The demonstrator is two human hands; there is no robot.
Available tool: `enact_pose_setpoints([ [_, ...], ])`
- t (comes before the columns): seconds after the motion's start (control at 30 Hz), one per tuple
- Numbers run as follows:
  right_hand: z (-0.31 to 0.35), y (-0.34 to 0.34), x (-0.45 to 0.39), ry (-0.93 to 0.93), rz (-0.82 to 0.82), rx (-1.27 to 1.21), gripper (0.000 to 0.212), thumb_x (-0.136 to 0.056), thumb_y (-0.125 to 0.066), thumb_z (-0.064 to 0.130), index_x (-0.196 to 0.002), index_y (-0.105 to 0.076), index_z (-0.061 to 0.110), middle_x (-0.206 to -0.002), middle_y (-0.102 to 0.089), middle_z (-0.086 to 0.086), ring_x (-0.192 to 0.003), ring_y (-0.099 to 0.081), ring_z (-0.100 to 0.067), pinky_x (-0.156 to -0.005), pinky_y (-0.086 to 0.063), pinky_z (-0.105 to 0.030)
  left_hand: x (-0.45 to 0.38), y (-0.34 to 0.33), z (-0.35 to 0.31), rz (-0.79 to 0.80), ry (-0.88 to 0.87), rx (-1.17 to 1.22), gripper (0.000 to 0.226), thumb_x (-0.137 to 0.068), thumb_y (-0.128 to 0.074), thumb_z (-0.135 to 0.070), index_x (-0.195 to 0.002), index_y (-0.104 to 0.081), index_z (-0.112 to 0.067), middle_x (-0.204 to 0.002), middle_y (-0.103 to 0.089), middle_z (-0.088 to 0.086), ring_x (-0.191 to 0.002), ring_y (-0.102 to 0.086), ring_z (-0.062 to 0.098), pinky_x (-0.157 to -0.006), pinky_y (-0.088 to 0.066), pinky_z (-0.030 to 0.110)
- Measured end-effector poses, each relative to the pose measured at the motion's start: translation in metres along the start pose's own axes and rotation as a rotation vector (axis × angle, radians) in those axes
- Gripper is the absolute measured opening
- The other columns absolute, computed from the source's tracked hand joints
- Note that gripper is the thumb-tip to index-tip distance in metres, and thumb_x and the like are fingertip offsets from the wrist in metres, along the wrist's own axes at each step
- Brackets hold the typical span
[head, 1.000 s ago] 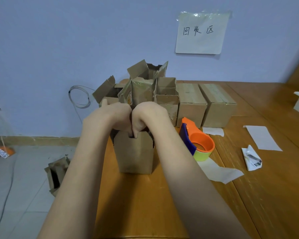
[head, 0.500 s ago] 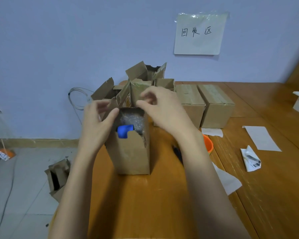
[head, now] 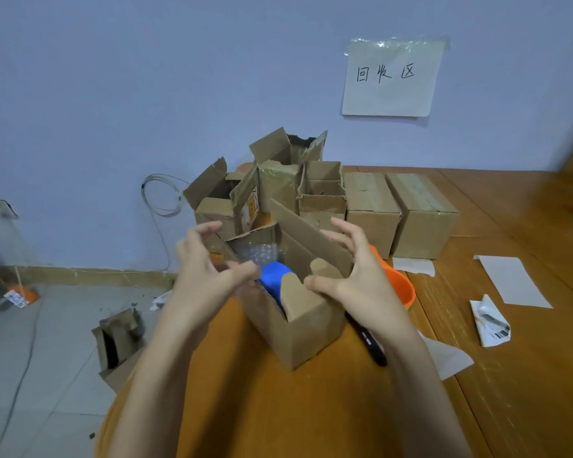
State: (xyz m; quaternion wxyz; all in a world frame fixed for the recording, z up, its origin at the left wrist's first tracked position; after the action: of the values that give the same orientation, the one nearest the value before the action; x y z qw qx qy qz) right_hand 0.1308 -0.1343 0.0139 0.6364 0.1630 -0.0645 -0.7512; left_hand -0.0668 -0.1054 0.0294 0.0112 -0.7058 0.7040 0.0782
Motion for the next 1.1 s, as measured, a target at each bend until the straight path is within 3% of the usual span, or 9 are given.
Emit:
enact_pose_setpoints([
  [0.1, -0.006, 0.004, 0.0, -0.031, 0.028, 0.008, 0.08, -0.073, -0.082, 0.017, -0.138, -0.039, 0.037, -0.128, -0.046, 0.025, -0.115, -0.046, 0.006, -0.085, -0.042, -0.01, 0.003, -0.005, 0.005, -0.072, -0.021, 0.026, 0.088, -0.066, -0.083, -0.045, -0.137, -0.034, -0.028, -0.132, -0.038, -0.008, -0.085, -0.06, -0.001, -0.075, -0.057, 0.03],
  [0.17, -0.013, 0.006, -0.001, -0.059, 0.017, -0.031, 0.074, -0.075, -0.08, 0.017, -0.134, -0.043, 0.039, -0.132, -0.048, 0.021, -0.119, -0.048, -0.003, -0.092, -0.047, -0.022, -0.012, 0.001, 0.015, -0.285, -0.087, -0.026, 0.069, -0.079, -0.066, -0.055, -0.136, -0.037, -0.031, -0.132, -0.037, -0.01, -0.095, -0.052, -0.003, -0.089, -0.048, 0.029],
  [0.3, -0.018, 0.001, -0.001, 0.015, 0.033, -0.121, 0.063, -0.077, -0.076, 0.006, -0.123, -0.052, 0.042, -0.125, -0.057, 0.018, -0.118, -0.055, -0.008, -0.099, -0.049, -0.039, -0.048, 0.002, 0.054, -0.179, 0.023, 0.147, 0.031, -0.102, -0.037, -0.04, -0.123, -0.057, -0.03, -0.126, -0.061, -0.008, -0.123, -0.05, 0.009, -0.108, -0.034, 0.035],
  [0.4, -0.021, 0.0, -0.004, 0.081, 0.042, -0.178, 0.055, -0.08, -0.069, -0.003, -0.119, -0.056, 0.033, -0.114, -0.063, 0.018, -0.108, -0.06, -0.003, -0.095, -0.051, -0.033, -0.044, -0.006, 0.067, -0.144, 0.016, 0.273, 0.033, -0.101, -0.039, -0.035, -0.099, -0.07, -0.026, -0.112, -0.07, -0.004, -0.111, -0.06, 0.011, -0.093, -0.042, 0.028],
  [0.53, -0.023, -0.003, -0.01, 0.149, 0.081, -0.172, 0.049, -0.083, -0.062, -0.011, -0.117, -0.063, 0.023, -0.117, -0.065, 0.02, -0.116, -0.055, 0.003, -0.094, -0.047, -0.019, -0.032, 0.002, 0.074, -0.274, -0.028, 0.324, 0.027, -0.099, -0.047, -0.034, -0.101, -0.068, -0.017, -0.1, -0.065, -0.006, -0.092, -0.056, 0.003, -0.082, -0.04, 0.024],
  [0.63, -0.025, -0.007, -0.017, 0.2, 0.093, -0.171, 0.04, -0.082, -0.061, -0.013, -0.107, -0.07, 0.018, -0.126, -0.064, 0.01, -0.125, -0.051, -0.003, -0.103, -0.042, -0.029, -0.027, 0.004, 0.076, -0.299, -0.121, 0.217, 0.007, -0.097, -0.055, -0.026, -0.097, -0.062, -0.023, -0.091, -0.057, -0.007, -0.084, -0.051, 0.002, -0.077, -0.037, 0.023],
  [0.83, -0.031, -0.008, -0.014, 0.193, 0.054, -0.291, 0.033, -0.075, -0.053, 0.023, -0.095, -0.078, 0.015, -0.116, -0.065, -0.001, -0.127, -0.049, -0.009, -0.108, -0.037, -0.038, -0.028, 0.001, 0.074, -0.334, -0.243, 0.025, 0.034, -0.096, -0.054, -0.014, -0.124, -0.055, -0.034, -0.12, -0.052, -0.006, -0.111, -0.051, 0.012, -0.093, -0.043, 0.028],
  [0.97, -0.035, -0.013, -0.012, 0.169, 0.021, -0.201, 0.014, -0.088, -0.064, 0.017, -0.084, -0.077, 0.014, -0.109, -0.063, 0.004, -0.12, -0.052, -0.004, -0.104, -0.037, -0.032, -0.032, -0.002, 0.065, -0.295, -0.38, -0.127, 0.042, -0.095, -0.046, 0.002, -0.114, -0.068, -0.029, -0.132, -0.052, -0.015, -0.125, -0.045, 0.002, -0.099, -0.043, 0.024],
  [1.1, -0.031, -0.013, -0.01, 0.173, 0.014, 0.017, 0.007, -0.085, -0.072, 0.016, -0.087, -0.076, 0.021, -0.108, -0.06, 0.013, -0.113, -0.052, -0.003, -0.098, -0.037, -0.021, -0.037, 0.001, 0.067, -0.232, -0.408, -0.182, 0.045, -0.09, -0.042, 0.005, -0.088, -0.076, -0.025, -0.11, -0.07, -0.012, -0.114, -0.057, -0.001, -0.102, -0.041, 0.023],
])
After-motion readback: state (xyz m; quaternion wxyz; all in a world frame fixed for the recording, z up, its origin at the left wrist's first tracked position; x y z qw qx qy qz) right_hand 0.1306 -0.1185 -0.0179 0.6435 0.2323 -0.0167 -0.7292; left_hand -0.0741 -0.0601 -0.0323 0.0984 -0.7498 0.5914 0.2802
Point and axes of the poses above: each hand's wrist, its own x-axis away from the middle knuckle, its own y-axis out of the back of the hand, z = x × y, the point moved 3 cm from there along -x, towards the middle knuckle
